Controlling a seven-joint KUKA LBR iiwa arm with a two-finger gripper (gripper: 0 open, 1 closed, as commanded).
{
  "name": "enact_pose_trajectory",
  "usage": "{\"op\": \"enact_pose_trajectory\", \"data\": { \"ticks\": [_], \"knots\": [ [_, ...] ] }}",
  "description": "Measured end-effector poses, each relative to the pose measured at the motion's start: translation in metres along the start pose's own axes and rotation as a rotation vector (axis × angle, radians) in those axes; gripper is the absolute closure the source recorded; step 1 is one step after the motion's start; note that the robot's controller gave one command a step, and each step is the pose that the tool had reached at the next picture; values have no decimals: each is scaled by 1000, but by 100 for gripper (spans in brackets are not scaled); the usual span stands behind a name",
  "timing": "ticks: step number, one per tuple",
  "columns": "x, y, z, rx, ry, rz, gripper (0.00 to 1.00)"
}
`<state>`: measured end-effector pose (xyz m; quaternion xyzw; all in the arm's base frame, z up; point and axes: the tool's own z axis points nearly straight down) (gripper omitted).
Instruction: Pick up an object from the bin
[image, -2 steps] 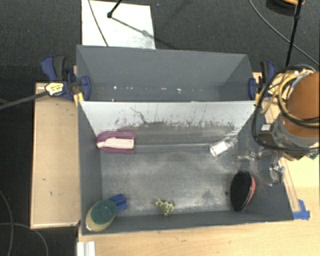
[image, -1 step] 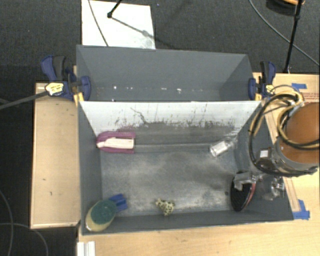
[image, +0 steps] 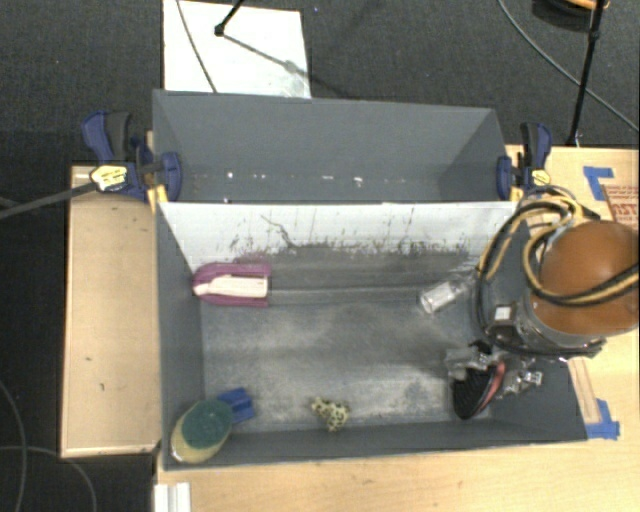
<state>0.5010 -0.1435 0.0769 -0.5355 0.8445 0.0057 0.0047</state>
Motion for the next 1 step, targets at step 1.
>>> {"op": "enact_pose_trajectory", "data": {
  "ticks": [1],
  "knots": [
    [-2,-1,-4,4,-3,-1,100]
  ]
}}
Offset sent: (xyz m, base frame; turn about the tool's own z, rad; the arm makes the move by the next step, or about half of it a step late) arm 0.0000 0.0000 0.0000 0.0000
